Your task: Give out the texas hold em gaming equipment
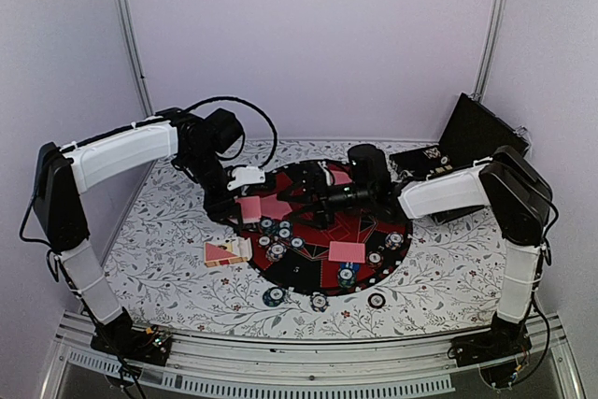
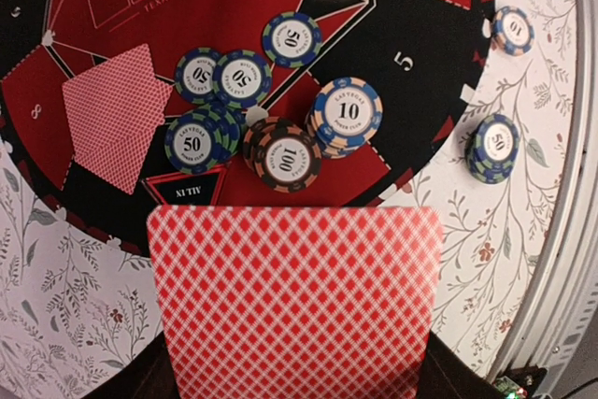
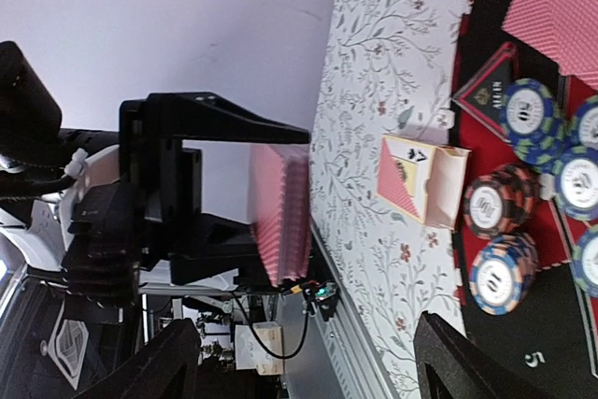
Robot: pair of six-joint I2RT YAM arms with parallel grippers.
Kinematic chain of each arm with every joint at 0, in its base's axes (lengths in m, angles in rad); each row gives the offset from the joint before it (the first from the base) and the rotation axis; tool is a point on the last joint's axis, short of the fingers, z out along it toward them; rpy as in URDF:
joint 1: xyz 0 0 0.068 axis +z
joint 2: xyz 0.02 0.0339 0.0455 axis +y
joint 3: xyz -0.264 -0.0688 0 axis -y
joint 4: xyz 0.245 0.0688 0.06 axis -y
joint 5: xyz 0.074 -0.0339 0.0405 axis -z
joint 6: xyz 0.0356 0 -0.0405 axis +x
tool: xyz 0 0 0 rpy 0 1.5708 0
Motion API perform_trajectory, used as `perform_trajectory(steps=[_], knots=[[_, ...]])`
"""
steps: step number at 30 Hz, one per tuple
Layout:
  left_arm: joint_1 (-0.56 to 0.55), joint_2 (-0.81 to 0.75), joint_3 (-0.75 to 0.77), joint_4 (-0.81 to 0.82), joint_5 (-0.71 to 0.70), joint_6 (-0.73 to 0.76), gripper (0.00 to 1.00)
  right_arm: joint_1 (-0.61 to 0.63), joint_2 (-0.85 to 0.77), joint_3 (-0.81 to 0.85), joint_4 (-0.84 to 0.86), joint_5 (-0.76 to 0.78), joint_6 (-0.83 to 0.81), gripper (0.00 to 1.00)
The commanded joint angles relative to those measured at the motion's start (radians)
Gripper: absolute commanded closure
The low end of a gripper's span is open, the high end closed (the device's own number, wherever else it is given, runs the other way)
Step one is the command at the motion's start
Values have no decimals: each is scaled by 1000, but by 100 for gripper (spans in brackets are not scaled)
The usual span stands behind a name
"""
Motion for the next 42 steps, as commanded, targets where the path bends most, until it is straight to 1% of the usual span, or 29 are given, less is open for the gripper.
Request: perform_trajectory(steps=[1,7,12,23,29,36,42], knots=[[-9,3,40,20,16,-13,96,40,89,86,120,-33,90,18],[-12,-1,42,22,27,-19,96,68,187,178,140,-41,127,18],[-12,-7,41,24,33,-18,97,80,230,223,162,-42,156,18],[-18,0,45,26,38,-17,96,109,370,392,160,-53,206,19],[-20,1,47,27,37,-17,97,122,431,458,148,-61,222,19],[-21,2,45,28,34,-15,97,125,454,474,143,-74,223,21],[-21,-6,41,24,27,-9,97,102,397,378,147,-68,201,27]])
